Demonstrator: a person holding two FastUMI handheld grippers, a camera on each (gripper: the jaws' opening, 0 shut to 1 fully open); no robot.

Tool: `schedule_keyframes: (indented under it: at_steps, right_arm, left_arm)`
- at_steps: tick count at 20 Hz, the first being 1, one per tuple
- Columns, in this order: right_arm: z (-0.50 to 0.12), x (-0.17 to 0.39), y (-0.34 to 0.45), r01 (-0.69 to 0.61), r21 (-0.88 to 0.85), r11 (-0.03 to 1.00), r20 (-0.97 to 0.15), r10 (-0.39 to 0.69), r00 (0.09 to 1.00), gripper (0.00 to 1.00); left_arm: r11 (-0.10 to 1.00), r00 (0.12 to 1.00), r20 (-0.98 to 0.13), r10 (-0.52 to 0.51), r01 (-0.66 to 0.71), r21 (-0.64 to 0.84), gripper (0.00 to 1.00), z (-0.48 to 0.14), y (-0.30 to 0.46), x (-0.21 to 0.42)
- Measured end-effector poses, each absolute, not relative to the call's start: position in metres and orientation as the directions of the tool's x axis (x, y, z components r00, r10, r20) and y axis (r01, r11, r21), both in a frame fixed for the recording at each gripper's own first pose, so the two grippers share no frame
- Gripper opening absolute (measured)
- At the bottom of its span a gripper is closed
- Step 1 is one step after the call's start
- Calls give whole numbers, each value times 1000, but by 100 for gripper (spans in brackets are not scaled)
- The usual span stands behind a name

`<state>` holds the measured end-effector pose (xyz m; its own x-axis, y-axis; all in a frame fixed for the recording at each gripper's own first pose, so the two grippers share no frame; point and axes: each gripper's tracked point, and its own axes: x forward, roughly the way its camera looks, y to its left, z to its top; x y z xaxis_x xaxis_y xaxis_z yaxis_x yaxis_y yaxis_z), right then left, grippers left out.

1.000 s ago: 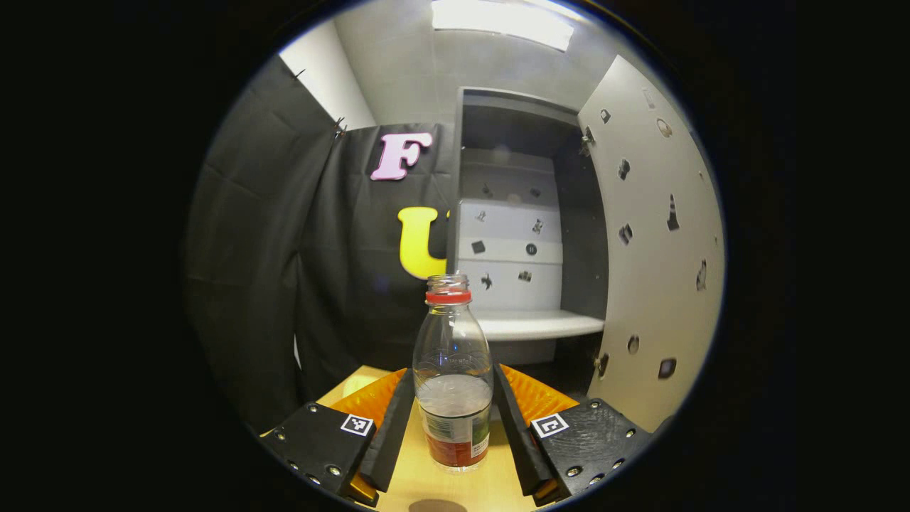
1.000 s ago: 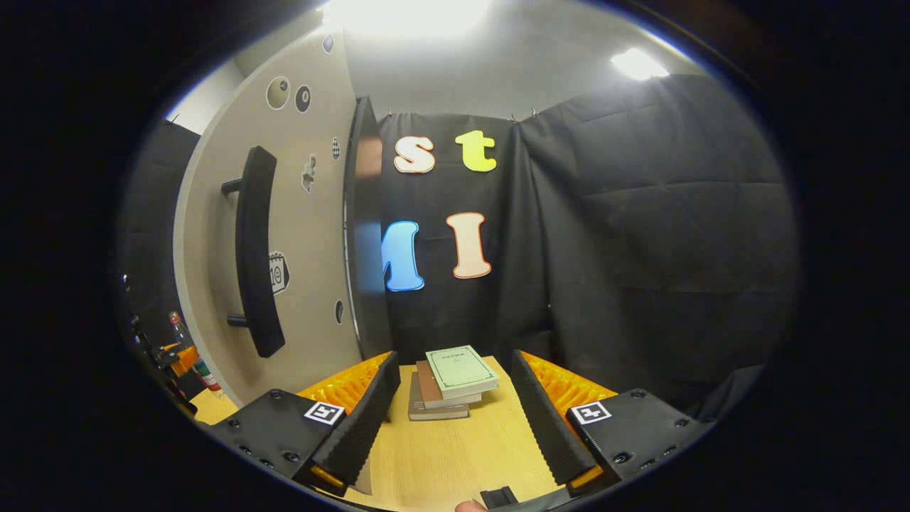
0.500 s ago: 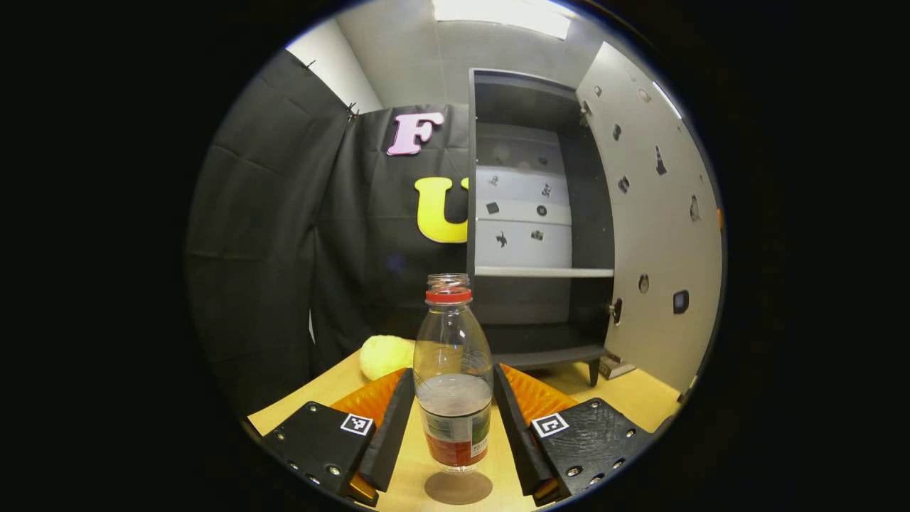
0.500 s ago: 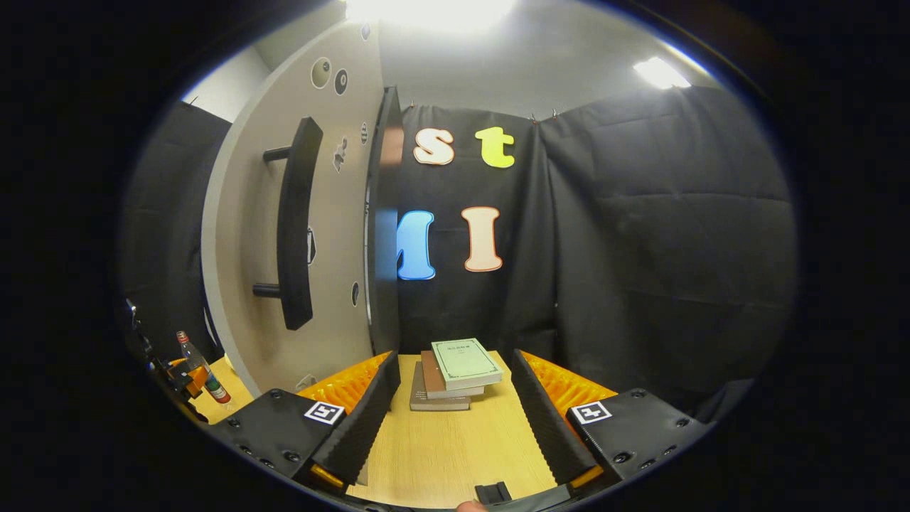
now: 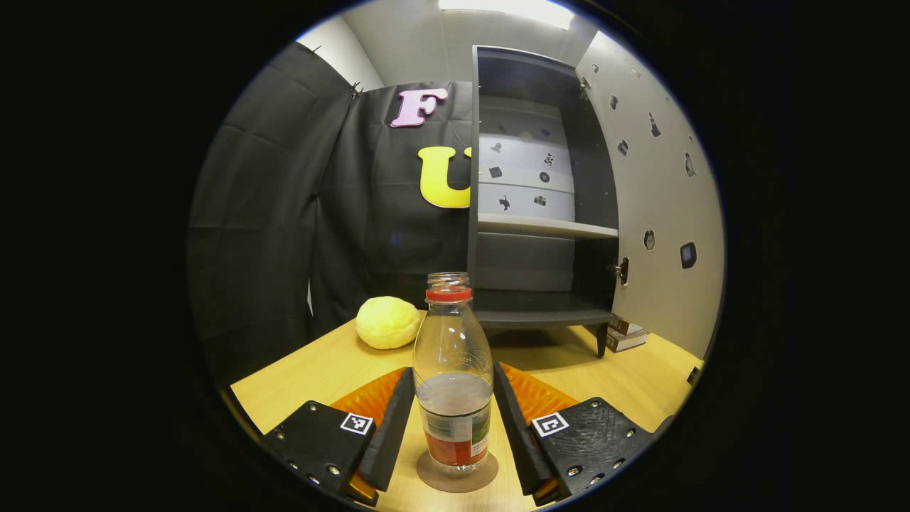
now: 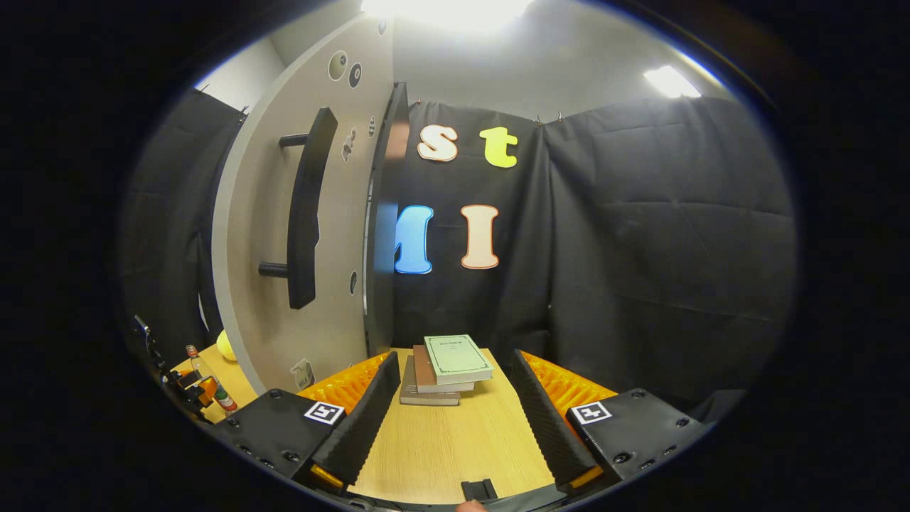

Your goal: Open the cabinet door with the right hand, grasp the bottle in the cabinet with the left hand and place it on the coaster, then close the cabinet door with the right hand.

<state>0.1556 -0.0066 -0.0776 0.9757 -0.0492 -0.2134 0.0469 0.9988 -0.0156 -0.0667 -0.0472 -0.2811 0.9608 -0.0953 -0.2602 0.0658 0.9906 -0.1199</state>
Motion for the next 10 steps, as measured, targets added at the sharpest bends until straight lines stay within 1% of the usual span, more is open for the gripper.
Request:
schedule_keyframes:
  at_steps: [2,3,4,5,6,10]
  right_arm:
    - [-79,156,-8,50,-7,999,-220,-51,974,100]
    - [-78,156,-8,54,-1,999,-221,-53,974,100]
    - [-79,156,-8,55,5,998,-224,-53,973,97]
    - [-80,156,-8,56,10,998,-228,-52,972,100]
    - [-80,157,-8,57,13,998,-228,-52,972,100]
    - [-78,157,-4,50,22,999,-224,-44,974,100]
  left_arm:
    - [993,960,-264,-90,68,-93,63,-290,-51,-67]
    - [994,964,-249,-91,73,-82,63,-286,-54,-66]
    - [995,964,-249,-94,80,-65,64,-288,-56,-70]
    - [995,963,-251,-95,85,-50,64,-289,-59,-72]
    - [996,963,-253,-92,84,-43,64,-289,-60,-73]
    - [996,959,-271,-82,67,-64,65,-286,-58,-75]
